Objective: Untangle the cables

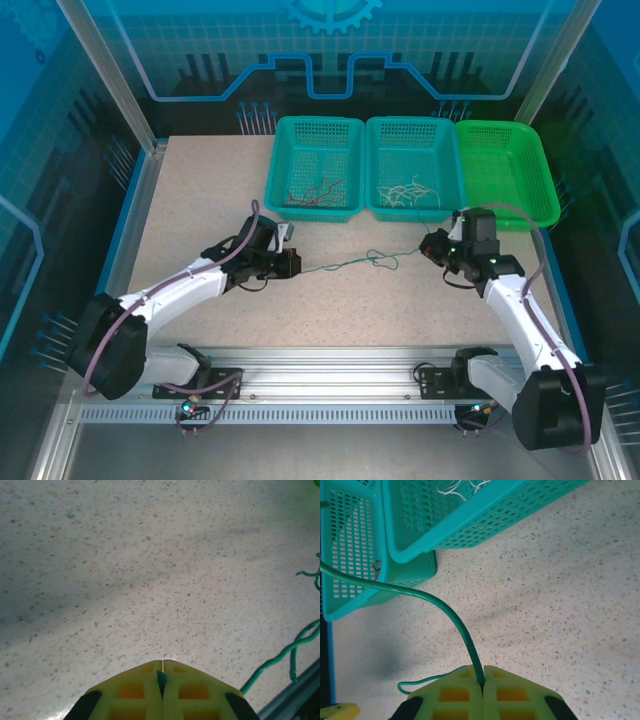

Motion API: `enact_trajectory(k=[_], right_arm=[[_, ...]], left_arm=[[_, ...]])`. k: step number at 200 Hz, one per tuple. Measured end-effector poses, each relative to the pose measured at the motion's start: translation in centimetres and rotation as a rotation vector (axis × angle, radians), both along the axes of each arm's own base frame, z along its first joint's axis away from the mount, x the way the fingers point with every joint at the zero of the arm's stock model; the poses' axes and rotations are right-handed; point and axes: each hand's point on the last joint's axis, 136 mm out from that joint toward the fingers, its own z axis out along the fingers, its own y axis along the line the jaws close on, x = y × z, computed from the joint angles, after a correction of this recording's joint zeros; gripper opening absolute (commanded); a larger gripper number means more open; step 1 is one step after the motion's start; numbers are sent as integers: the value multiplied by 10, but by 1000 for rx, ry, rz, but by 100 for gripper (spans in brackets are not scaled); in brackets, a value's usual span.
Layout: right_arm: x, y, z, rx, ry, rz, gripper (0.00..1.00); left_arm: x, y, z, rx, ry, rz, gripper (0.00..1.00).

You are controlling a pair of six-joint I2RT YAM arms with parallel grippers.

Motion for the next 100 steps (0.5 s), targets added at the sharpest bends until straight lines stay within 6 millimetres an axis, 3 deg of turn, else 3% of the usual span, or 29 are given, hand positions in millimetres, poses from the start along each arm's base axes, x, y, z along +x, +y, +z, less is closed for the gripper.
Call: enact_trajectory(k=[47, 70, 100], right_arm=[[-9, -29, 9, 120, 55, -91, 0], [-8, -32, 17, 144, 52, -96, 0], [-4, -21, 29, 168, 24, -31, 0]], left_arm=[[5, -16, 19, -80, -40, -50, 0], [5, -17, 21, -92, -46, -68, 0], [10, -12, 26, -107, -59, -85, 0]])
